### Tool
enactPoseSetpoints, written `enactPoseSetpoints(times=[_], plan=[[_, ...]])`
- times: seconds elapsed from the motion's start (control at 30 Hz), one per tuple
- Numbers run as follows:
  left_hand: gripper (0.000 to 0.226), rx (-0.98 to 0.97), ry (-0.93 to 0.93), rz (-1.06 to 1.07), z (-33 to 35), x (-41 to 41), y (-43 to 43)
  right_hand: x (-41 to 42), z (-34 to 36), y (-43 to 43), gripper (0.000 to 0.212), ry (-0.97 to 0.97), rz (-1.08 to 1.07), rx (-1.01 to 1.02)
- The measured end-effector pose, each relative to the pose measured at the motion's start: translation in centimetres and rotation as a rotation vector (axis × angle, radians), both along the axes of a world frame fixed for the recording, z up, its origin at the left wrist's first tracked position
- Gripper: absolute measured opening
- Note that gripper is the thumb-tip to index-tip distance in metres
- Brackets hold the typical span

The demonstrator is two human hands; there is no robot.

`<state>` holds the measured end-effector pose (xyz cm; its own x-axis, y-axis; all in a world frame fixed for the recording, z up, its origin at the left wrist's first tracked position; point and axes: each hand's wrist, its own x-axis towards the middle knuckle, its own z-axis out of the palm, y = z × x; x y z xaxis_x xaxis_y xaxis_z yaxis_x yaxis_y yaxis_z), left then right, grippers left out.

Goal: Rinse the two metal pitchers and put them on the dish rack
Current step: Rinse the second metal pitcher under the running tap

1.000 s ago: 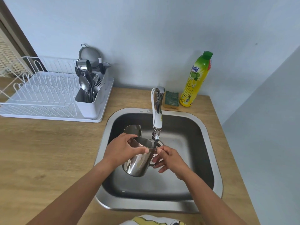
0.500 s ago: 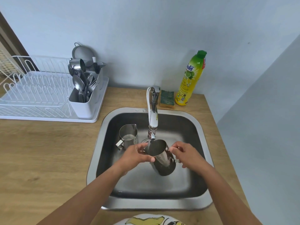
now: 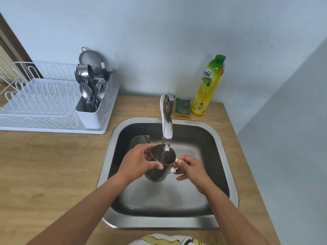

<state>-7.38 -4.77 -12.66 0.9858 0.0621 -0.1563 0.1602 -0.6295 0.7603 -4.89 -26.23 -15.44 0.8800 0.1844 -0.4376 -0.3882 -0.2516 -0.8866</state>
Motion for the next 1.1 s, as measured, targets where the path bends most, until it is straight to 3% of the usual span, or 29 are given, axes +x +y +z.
enactPoseSetpoints(times=[0.2,0.33,0.67,1.1], plan=[[0.067,-0.075,-0.009,0.027,-0.4,-0.5,-1.4,0.5,-0.4,-0.2,0.018,-0.065,-0.073,-0.122],[0.082,-0.041,0.018,0.024,-0.7,0.0,-0.6,0.5,-0.6,-0.1,0.017,-0.028,-0.014,-0.102],[0.084,-0.062,0.070,0.018,-1.4,0.0,-0.4,0.6,-0.7,-0.4,0.016,-0.006,0.017,-0.135],[0.082,-0.247,0.212,0.111,-3.2,-0.1,-0.3,-0.2,-1.0,-0.3,0.017,0.058,-0.087,-0.157]])
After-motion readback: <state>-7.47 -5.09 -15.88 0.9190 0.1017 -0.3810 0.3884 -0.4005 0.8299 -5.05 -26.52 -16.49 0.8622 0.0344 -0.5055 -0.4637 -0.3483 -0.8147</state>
